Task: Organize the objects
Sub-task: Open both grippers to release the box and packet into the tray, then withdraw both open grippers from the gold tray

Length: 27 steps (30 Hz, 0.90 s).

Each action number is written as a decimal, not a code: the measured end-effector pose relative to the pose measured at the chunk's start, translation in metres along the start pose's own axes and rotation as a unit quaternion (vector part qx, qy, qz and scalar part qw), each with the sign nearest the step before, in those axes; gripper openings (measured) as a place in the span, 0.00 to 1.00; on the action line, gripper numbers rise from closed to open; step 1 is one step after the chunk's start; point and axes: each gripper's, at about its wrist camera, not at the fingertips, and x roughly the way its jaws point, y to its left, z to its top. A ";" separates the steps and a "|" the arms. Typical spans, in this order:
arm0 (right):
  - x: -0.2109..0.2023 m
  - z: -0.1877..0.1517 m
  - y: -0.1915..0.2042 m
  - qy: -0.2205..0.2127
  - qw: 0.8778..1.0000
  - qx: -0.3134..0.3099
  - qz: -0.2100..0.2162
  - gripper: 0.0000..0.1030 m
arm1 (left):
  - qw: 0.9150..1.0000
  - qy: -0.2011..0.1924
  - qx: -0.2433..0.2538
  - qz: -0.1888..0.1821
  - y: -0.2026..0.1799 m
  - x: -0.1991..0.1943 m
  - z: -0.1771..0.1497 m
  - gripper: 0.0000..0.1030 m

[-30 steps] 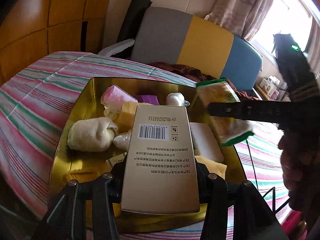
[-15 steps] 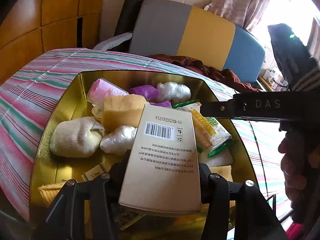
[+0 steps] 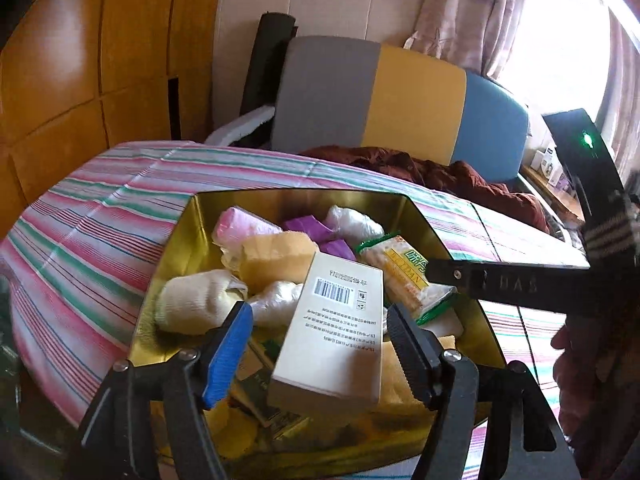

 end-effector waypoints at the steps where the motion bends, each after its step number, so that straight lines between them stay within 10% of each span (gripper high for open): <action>1: -0.003 -0.004 0.000 -0.005 1.000 0.002 -0.007 0.36 | 1.000 -0.003 0.001 0.001 0.000 -0.005 -0.001 0.69; 27: -0.058 -0.086 0.032 -0.137 0.981 -0.032 -0.136 0.36 | 0.998 -0.027 -0.006 0.052 0.016 -0.058 -0.020 1.00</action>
